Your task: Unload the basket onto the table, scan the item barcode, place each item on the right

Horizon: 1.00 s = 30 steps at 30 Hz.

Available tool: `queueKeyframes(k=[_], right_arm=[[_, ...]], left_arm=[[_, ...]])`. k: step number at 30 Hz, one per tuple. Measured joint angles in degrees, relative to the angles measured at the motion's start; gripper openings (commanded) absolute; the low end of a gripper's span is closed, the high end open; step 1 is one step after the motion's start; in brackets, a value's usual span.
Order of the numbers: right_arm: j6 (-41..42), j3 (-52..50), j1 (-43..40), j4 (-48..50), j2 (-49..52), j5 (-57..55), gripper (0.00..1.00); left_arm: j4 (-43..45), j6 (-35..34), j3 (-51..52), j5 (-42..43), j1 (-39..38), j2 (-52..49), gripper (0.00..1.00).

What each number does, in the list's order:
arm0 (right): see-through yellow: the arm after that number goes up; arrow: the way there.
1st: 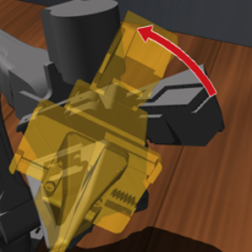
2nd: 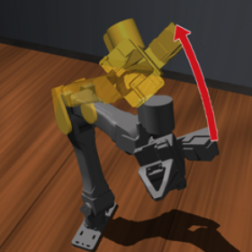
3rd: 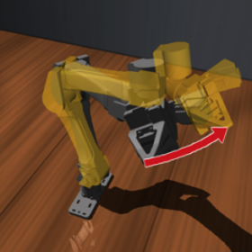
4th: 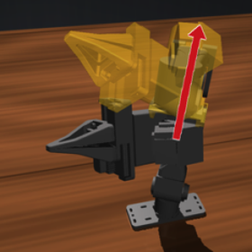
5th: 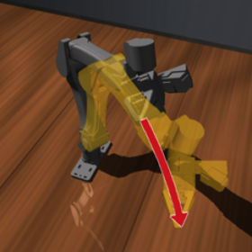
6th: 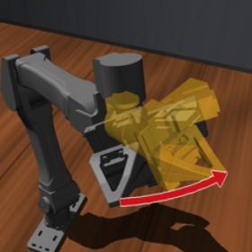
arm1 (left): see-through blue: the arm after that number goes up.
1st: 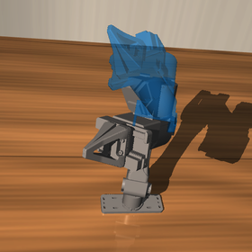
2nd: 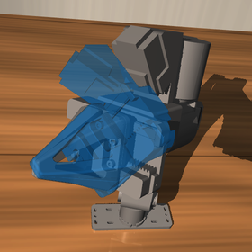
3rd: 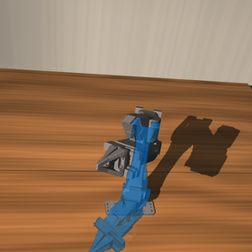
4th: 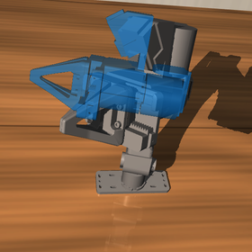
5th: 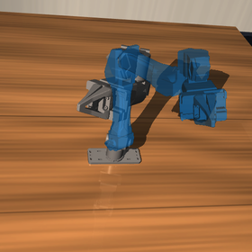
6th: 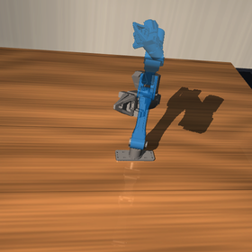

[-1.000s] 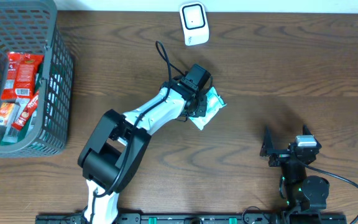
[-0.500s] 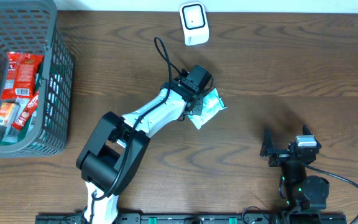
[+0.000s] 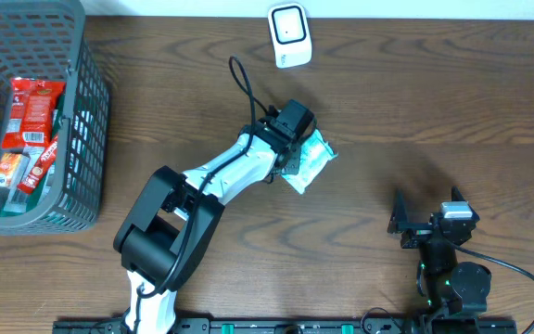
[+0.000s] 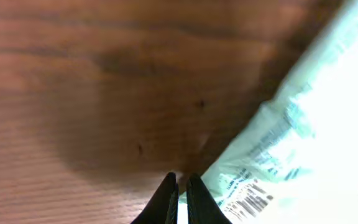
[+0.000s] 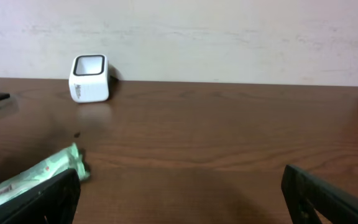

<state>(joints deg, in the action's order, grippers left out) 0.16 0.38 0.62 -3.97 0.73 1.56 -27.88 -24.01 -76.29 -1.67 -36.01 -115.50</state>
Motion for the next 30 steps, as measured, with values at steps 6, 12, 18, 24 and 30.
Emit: queueKeyframes(k=[6, 12, 18, 24, 30], right_arm=[[0.0, 0.0, 0.0, 0.0, 0.0, 0.0, 0.99], [0.0, 0.0, 0.0, 0.0, 0.0, 0.0, 0.99], [0.0, 0.0, 0.0, 0.0, 0.0, 0.0, 0.99], [0.0, 0.0, 0.0, 0.0, 0.0, 0.0, 0.99], [0.0, 0.0, 0.0, 0.0, 0.0, 0.0, 0.99]], left_arm=[[0.3, 0.0, 1.9, 5.4, 0.0, 0.0, 0.09], [2.4, 0.0, 2.0, 7.3, 0.0, 0.0, 0.10], [6.5, 0.0, 2.1, 4.3, 0.0, 0.0, 0.10], [7.8, 0.0, 2.1, 2.9, 0.0, 0.0, 0.10], [8.0, -0.3, 3.2, 2.8, 0.0, 0.0, 0.10]])
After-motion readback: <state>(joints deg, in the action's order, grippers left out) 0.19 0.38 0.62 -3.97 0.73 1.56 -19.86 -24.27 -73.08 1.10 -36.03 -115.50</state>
